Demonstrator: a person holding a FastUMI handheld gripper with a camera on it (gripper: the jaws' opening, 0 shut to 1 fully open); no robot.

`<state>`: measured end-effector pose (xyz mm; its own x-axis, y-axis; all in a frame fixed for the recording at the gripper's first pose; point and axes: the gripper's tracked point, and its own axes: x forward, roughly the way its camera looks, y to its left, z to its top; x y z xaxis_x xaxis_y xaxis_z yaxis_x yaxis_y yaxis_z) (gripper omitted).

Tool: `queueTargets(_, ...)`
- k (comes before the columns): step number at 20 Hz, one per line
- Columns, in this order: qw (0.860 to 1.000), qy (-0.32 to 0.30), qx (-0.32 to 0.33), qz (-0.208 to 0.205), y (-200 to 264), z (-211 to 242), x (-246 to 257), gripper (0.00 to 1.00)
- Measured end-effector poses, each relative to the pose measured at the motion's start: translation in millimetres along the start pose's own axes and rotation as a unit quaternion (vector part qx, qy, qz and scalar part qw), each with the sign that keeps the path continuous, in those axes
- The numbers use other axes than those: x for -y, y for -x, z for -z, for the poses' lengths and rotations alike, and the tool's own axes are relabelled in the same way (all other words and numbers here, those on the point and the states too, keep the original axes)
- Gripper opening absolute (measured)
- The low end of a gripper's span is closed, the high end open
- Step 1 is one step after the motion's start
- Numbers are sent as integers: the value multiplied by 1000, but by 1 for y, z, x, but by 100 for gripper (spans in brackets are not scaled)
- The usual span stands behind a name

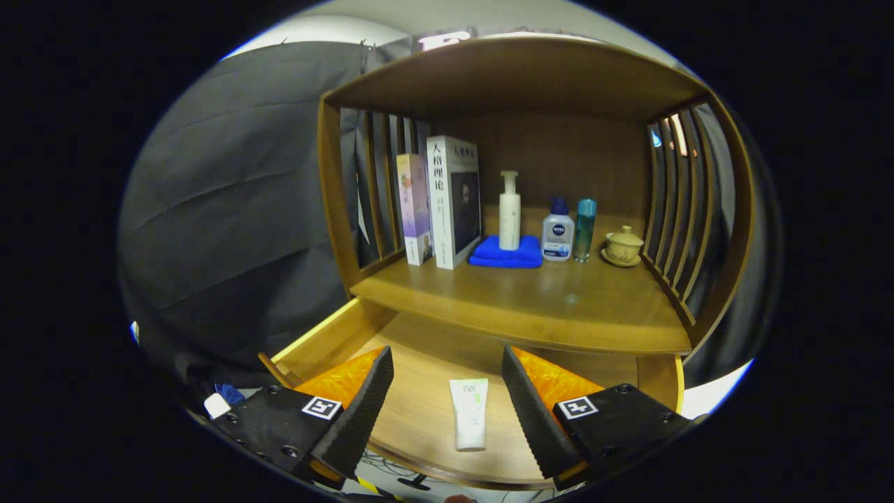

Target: Pull open the drawer, take out the items inside it, and place them on the countertop above the cabinet.

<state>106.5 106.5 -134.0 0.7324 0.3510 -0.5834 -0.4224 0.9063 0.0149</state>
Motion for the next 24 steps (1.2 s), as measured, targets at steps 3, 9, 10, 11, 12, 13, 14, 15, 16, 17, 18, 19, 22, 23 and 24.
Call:
queueTargets(3,999,8,-51,-3,-22,8,6,96)
queueTargets(9,977,37,-206,-49,-64,54,-6,96)
queueTargets(10,971,44,-232,-49,-70,66,-6,96)
queueTargets(11,964,56,-254,-49,-76,75,-5,96)
queueTargets(12,958,68,-272,-52,-81,85,-6,97)
queueTargets(13,953,79,-288,-45,-86,93,-3,97)
queueTargets(14,949,92,-300,-38,-89,100,3,97)
queueTargets(15,945,101,-309,-29,-94,104,8,98)
queueTargets(16,940,114,-322,-21,-98,110,14,99)
queueTargets(17,934,127,-335,-17,-98,115,18,98)
queueTargets(18,929,135,-345,-17,-97,118,21,99)
queueTargets(19,925,137,-353,-22,-96,121,21,99)
queueTargets(22,914,134,-382,-40,-88,135,15,99)
queueTargets(23,912,139,-383,-41,-90,137,18,97)
queueTargets(24,910,143,-387,-39,-87,138,19,91)
